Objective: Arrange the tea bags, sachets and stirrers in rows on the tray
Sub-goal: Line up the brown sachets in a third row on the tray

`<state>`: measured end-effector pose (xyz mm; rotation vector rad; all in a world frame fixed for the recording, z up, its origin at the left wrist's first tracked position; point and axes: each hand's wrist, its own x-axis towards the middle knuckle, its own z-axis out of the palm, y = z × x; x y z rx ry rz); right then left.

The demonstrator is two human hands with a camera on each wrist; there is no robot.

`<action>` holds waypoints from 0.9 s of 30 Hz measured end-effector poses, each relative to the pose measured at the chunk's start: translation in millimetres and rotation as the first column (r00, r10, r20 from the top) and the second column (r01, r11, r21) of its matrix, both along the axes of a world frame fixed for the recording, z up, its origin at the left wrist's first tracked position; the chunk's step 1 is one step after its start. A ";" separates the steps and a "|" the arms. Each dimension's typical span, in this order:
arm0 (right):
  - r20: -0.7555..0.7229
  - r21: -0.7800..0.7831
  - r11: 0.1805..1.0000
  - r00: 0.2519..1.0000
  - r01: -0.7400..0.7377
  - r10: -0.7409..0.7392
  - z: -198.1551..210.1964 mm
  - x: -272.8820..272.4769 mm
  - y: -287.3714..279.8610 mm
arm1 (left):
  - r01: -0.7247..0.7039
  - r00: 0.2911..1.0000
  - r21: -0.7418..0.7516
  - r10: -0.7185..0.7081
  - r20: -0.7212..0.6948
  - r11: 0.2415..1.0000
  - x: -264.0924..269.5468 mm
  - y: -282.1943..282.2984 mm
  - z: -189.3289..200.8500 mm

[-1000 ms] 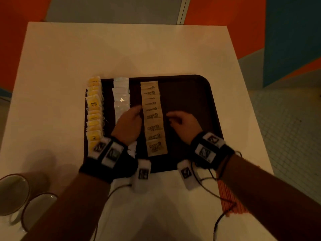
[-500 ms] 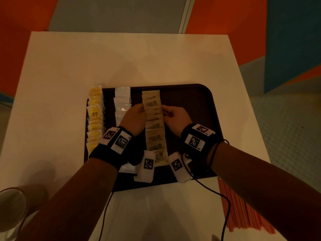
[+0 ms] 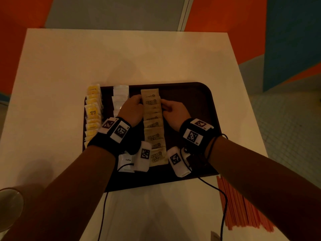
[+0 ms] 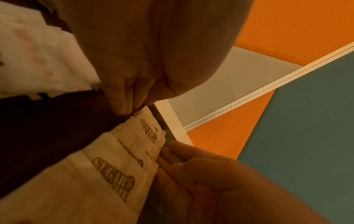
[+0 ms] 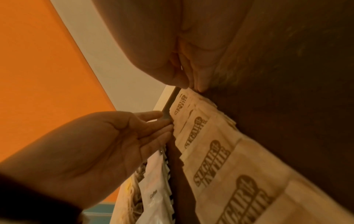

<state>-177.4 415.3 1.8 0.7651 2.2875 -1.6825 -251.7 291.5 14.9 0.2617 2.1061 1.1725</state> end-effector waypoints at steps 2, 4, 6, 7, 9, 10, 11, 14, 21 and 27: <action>0.001 0.003 1.000 1.000 0.010 -0.010 -1.5 -2.1 2.0 | -0.005 1.000 -0.039 0.005 -0.005 0.999 -3.6 -0.3 -5.7; -0.010 -0.001 1.000 1.000 0.007 -0.007 -1.2 -4.1 1.7 | -0.023 1.000 -0.049 0.023 -0.002 0.999 -4.7 -0.5 -7.8; -0.017 -0.006 1.000 1.000 -0.002 0.002 -1.3 -5.1 0.6 | -0.026 1.000 -0.026 0.026 0.007 0.999 -2.7 0.3 -6.5; -0.018 -0.012 1.000 1.000 -0.002 0.002 -0.9 -4.9 -0.4 | -0.015 1.000 -0.019 0.015 0.012 1.000 -0.1 0.6 -3.0; -0.020 -0.026 1.000 1.000 0.007 -0.007 -1.0 -4.0 -2.2 | -0.005 1.000 -0.018 0.005 0.007 1.000 4.2 1.3 3.7; -0.023 -0.033 0.999 1.000 0.011 -0.012 -0.2 -3.2 -2.5 | -0.005 1.000 -0.027 0.005 0.002 1.000 6.4 1.6 8.5; -0.023 -0.032 0.999 1.000 0.019 -0.020 -0.3 -2.5 -2.4 | -0.010 1.000 -0.043 0.009 -0.004 0.999 8.5 1.5 13.7; 0.005 -0.026 0.998 0.999 0.049 -0.049 -1.6 3.1 -1.3 | -0.039 0.999 -0.082 0.036 -0.039 0.996 15.9 -2.2 17.9; 0.001 -0.057 0.995 0.997 0.078 -0.078 -2.6 31.0 -8.6 | -0.119 0.985 0.054 0.111 0.128 0.991 41.0 -12.9 9.9; -0.001 -0.020 0.995 0.995 0.099 -0.099 -4.1 40.0 -11.7 | -0.191 0.975 0.121 0.174 0.135 0.974 53.5 -15.4 11.0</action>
